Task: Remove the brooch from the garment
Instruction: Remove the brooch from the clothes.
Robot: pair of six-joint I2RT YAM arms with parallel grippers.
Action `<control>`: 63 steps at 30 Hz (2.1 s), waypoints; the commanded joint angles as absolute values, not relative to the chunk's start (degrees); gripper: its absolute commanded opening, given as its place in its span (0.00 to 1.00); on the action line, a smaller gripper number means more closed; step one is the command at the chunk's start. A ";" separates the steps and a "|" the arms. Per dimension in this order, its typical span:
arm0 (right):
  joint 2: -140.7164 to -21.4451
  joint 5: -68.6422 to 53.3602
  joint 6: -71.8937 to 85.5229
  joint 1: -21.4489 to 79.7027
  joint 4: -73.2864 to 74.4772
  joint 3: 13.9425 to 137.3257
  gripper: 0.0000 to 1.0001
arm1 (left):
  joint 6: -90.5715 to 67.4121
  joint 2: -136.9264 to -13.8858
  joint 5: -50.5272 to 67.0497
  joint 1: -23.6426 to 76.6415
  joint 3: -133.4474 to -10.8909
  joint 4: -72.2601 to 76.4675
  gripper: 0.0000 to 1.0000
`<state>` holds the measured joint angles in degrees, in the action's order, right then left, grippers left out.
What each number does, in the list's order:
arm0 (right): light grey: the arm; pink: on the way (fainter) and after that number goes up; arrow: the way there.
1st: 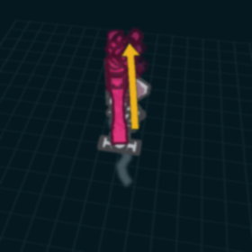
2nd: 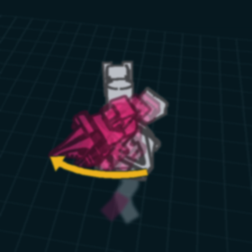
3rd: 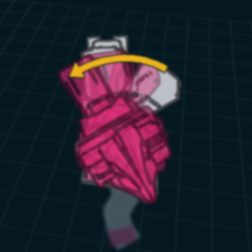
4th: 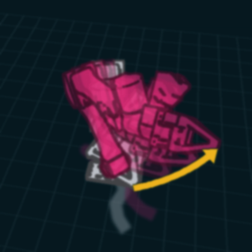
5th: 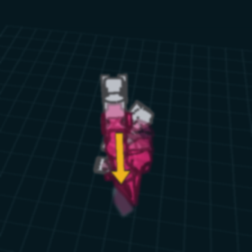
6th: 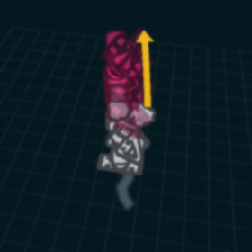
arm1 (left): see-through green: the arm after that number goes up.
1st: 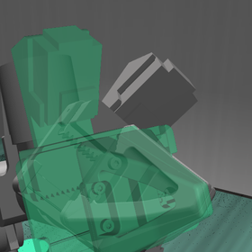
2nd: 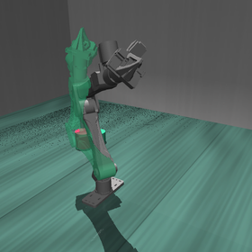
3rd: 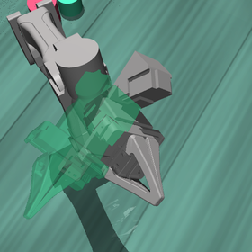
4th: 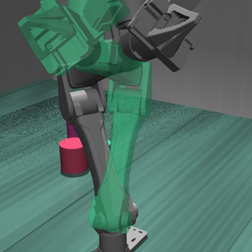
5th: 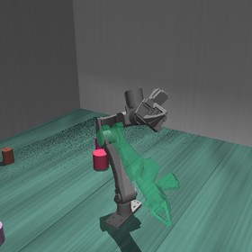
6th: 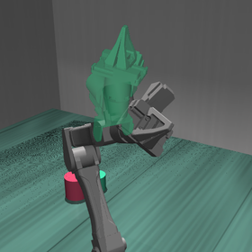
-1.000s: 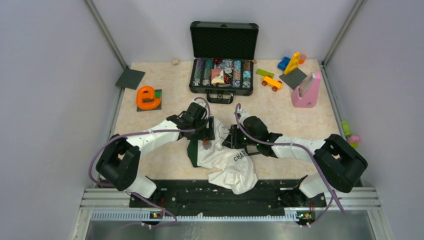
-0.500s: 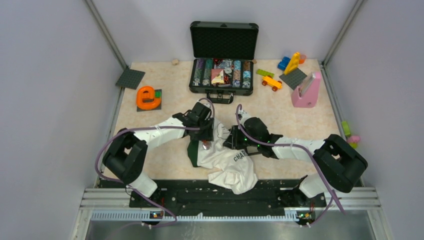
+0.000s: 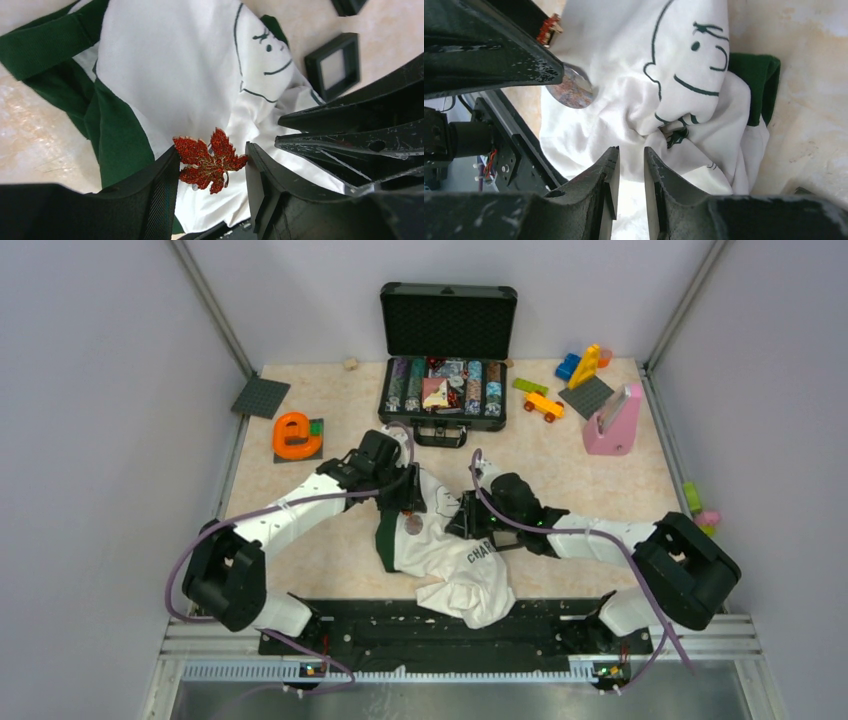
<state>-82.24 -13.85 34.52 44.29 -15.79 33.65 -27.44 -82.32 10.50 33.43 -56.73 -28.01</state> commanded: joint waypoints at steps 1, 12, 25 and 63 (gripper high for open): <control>-76.22 -15.40 28.84 43.19 -17.21 35.51 0.27 | -25.70 -79.25 25.90 30.05 -56.09 -24.48 0.44; -71.85 -25.67 24.55 42.28 -21.97 35.42 0.37 | -29.93 -77.68 48.82 25.15 -50.97 -12.69 0.44; -68.71 -24.93 31.19 41.26 -44.32 25.94 0.42 | -36.86 -76.00 59.82 23.38 -47.93 1.05 0.44; -70.88 -48.27 15.91 38.94 -65.66 30.59 0.79 | -43.19 -70.92 71.49 25.87 -51.75 13.07 0.45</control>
<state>-68.75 -43.64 13.54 39.46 -57.95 26.79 -43.88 -72.97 69.04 24.91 -48.86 9.56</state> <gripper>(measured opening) 0.793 0.514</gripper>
